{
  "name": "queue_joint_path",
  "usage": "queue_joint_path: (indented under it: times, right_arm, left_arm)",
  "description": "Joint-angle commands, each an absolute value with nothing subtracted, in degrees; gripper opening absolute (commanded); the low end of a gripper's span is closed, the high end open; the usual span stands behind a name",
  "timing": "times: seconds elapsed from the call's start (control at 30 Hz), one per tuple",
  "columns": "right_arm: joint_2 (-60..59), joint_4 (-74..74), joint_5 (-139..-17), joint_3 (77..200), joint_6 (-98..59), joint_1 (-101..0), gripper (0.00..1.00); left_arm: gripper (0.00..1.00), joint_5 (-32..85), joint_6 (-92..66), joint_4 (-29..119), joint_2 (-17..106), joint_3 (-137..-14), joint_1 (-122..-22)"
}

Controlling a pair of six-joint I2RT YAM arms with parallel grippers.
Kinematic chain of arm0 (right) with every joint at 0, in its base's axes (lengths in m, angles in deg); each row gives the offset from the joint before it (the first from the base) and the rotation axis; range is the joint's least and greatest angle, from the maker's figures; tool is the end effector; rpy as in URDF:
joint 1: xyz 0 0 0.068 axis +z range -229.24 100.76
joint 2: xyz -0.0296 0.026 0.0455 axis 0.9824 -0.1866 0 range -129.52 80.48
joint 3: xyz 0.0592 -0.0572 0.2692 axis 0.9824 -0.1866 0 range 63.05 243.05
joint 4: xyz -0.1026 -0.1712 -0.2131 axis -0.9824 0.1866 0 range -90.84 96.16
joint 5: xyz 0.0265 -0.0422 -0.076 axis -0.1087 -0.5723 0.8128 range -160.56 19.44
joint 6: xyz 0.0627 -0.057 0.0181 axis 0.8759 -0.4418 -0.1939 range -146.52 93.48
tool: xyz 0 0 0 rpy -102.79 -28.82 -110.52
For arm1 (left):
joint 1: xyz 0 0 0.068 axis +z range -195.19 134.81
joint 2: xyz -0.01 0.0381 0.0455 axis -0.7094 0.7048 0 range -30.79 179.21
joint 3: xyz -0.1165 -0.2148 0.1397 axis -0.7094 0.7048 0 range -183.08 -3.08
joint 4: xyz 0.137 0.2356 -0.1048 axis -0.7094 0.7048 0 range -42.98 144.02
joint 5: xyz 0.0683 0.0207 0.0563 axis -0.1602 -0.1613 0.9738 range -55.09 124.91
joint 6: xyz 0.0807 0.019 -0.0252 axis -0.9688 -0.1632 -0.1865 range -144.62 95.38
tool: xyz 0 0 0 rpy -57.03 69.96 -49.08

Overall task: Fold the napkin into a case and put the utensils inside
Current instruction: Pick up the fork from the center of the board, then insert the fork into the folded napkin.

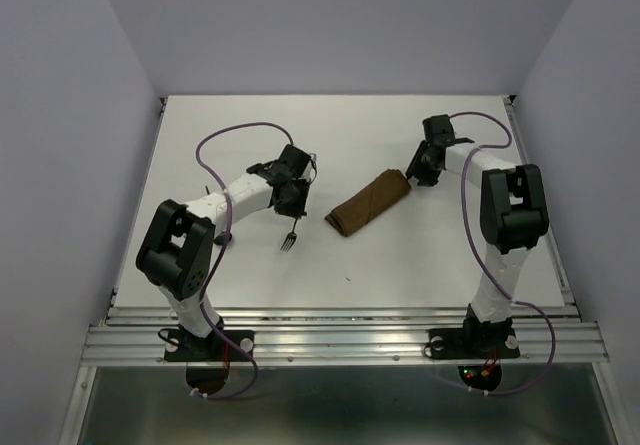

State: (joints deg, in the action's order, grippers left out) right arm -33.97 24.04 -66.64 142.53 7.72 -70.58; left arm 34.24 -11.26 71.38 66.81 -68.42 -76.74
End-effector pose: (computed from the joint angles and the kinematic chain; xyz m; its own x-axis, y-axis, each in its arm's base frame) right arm 0.4656 0.0657 0.1222 -0.7722 0.4501 -0.4485 0.3847 0.8929 0.2338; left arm 0.3451 -0.2128 0.1610 -0.8146 0.2290 -0.5330 0.3499 0.9268 -0.1366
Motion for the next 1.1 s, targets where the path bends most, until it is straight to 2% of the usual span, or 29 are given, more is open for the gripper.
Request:
queue_joint_path:
  times: [0.0, 0.57, 1.07]
  right_arm:
    - [-36.8, 24.9, -69.6, 144.3, 6.4, -69.8, 0.43]
    - [-42.6, 26.4, -77.3, 153.6, 0.1, -64.0, 0.43]
    - [-43.4, 25.8, -78.3, 152.9, -0.2, -60.4, 0.44]
  left_arm:
    - [0.00, 30.4, -11.9, 72.3, 63.2, -72.5, -79.6]
    - [0.00, 25.3, -12.1, 75.7, 68.3, -77.7, -86.0]
    - [0.00, 24.3, -10.3, 78.8, 71.7, -78.7, -87.6]
